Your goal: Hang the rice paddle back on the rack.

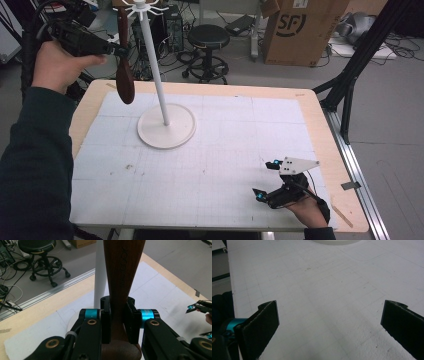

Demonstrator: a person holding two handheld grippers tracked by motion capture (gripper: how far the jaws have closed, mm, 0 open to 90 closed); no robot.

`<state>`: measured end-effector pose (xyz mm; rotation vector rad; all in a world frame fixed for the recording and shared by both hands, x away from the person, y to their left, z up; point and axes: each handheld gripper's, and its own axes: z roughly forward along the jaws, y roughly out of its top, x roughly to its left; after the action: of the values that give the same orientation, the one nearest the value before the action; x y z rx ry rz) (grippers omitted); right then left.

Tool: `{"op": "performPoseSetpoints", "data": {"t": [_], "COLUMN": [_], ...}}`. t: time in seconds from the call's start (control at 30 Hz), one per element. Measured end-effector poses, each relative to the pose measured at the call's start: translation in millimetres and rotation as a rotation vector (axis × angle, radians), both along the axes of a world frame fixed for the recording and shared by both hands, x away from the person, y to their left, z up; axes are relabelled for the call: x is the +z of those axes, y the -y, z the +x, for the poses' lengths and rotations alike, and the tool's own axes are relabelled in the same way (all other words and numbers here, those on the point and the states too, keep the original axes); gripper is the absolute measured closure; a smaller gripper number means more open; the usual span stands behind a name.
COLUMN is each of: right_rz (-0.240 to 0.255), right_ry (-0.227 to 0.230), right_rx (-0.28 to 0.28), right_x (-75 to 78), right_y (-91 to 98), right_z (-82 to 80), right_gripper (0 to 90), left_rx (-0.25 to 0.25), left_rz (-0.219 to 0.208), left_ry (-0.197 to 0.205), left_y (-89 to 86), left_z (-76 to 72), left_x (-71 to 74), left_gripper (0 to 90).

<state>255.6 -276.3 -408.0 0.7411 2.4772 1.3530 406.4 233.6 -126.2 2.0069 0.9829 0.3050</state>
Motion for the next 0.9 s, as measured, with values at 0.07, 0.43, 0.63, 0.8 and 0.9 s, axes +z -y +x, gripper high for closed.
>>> {"op": "performPoseSetpoints", "data": {"t": [0.07,0.43,0.63,0.8,0.9], "right_rz": [-0.001,-0.001,0.001,0.000,0.000], "right_ry": [-0.001,-0.003,-0.002,-0.001,-0.002], "right_rx": [0.000,-0.006,-0.007,-0.005,-0.004], "right_x": [-0.1,0.1,0.1,0.2,0.2], "right_y": [0.3,1.0,1.3,1.5,1.5], "right_z": [0.0,-0.9,-1.1,-1.3,-1.3], "right_gripper": [0.4,0.4,0.4,0.4,0.4], "left_rx": [0.000,0.000,0.003,0.017,0.010], "left_rz": [0.001,0.005,-0.008,-0.014,-0.010], "left_ry": [0.000,0.002,-0.013,-0.025,-0.039], "left_y": [0.9,4.3,3.6,4.0,4.1], "left_z": [0.6,3.6,5.4,8.2,8.9], "left_x": [-0.6,-3.1,-5.2,-6.8,-8.3], "left_gripper": [78.0,77.9,77.4,74.1,66.2]}}
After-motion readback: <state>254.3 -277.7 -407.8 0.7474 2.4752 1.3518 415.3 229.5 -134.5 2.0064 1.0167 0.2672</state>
